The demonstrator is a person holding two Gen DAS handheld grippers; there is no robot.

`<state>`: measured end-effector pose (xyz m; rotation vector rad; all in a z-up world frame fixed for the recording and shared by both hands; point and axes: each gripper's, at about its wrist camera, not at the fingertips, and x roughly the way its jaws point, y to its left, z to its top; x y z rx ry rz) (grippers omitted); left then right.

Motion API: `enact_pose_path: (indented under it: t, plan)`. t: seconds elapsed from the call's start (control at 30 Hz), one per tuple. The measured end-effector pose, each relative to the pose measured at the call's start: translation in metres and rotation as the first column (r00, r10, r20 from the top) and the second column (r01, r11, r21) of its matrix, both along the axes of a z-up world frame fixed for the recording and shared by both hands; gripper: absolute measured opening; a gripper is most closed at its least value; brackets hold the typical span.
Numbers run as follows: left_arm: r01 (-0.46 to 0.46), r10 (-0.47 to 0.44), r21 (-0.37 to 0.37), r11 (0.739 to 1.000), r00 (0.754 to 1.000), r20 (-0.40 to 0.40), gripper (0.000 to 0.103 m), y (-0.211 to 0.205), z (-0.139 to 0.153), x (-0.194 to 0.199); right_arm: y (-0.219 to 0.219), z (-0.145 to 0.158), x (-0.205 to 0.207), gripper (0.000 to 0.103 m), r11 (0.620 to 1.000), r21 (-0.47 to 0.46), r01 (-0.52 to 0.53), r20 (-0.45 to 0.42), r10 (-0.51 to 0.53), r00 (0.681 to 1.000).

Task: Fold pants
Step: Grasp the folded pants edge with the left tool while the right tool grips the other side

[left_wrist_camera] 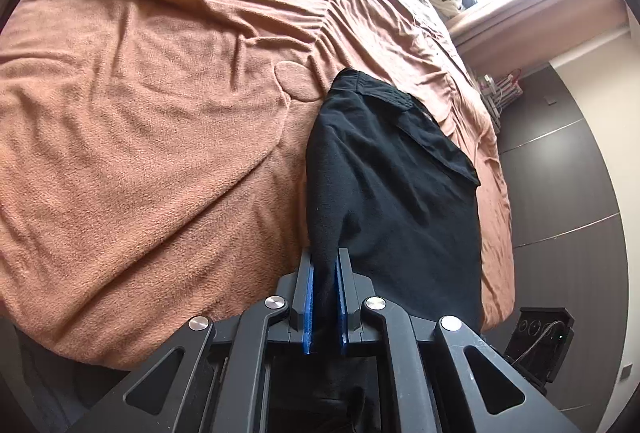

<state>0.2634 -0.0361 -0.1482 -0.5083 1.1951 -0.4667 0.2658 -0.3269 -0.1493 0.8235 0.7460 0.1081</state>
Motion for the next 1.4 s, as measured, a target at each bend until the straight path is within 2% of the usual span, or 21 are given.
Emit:
enact_pose_path:
  t: [0.07, 0.17, 0.2, 0.23, 0.3, 0.33, 0.53, 0.8, 1.3, 1.4]
  plan:
    - [0.001, -0.001, 0.033, 0.999, 1.0, 0.004, 0.016, 0.0, -0.002, 0.002, -0.004, -0.002, 0.004, 0.021, 1.0, -0.01, -0.002, -0.007, 0.002, 1.0]
    - [0.008, -0.01, 0.088, 0.996, 1.0, 0.021, 0.032, -0.002, -0.003, 0.005, -0.018, -0.002, 0.007, 0.025, 1.0, 0.017, 0.006, -0.006, -0.006, 1.0]
    - [0.008, -0.01, 0.094, 0.996, 1.0, 0.02, 0.035, -0.002, -0.004, 0.007, -0.023, -0.001, 0.008, 0.031, 1.0, 0.023, 0.012, 0.0, -0.012, 1.0]
    - [0.006, -0.008, 0.094, 0.996, 1.0, 0.017, 0.036, -0.001, -0.005, 0.01, -0.029, 0.0, 0.009, 0.043, 0.999, 0.026, 0.022, 0.008, -0.022, 1.0]
    - [0.003, -0.004, 0.097, 0.995, 1.0, 0.008, 0.036, -0.001, -0.008, 0.017, -0.041, 0.0, 0.011, 0.059, 0.998, 0.036, 0.046, 0.027, -0.047, 0.999]
    - [0.003, -0.003, 0.1, 0.995, 1.0, 0.007, 0.036, -0.002, -0.009, 0.02, -0.047, 0.0, 0.013, 0.063, 0.997, 0.049, 0.058, 0.036, -0.06, 0.998]
    - [0.004, -0.004, 0.093, 0.996, 1.0, -0.007, 0.036, -0.01, -0.014, 0.035, -0.078, -0.015, 0.045, 0.063, 0.99, 0.133, 0.053, 0.05, -0.06, 0.997]
    - [0.021, -0.019, 0.095, 0.995, 1.0, -0.023, 0.036, -0.024, -0.024, 0.054, -0.089, -0.036, 0.082, 0.063, 0.978, 0.2, 0.056, 0.036, -0.064, 0.997]
    - [0.028, -0.027, 0.039, 0.999, 0.999, -0.021, 0.036, -0.028, -0.029, 0.089, -0.092, -0.035, 0.103, 0.063, 0.974, 0.22, 0.054, -0.002, -0.055, 0.999]
    - [0.034, -0.034, 0.023, 0.999, 0.999, -0.018, 0.036, -0.03, -0.028, 0.093, -0.093, -0.035, 0.1, 0.057, 0.975, 0.216, 0.056, -0.005, -0.056, 0.998]
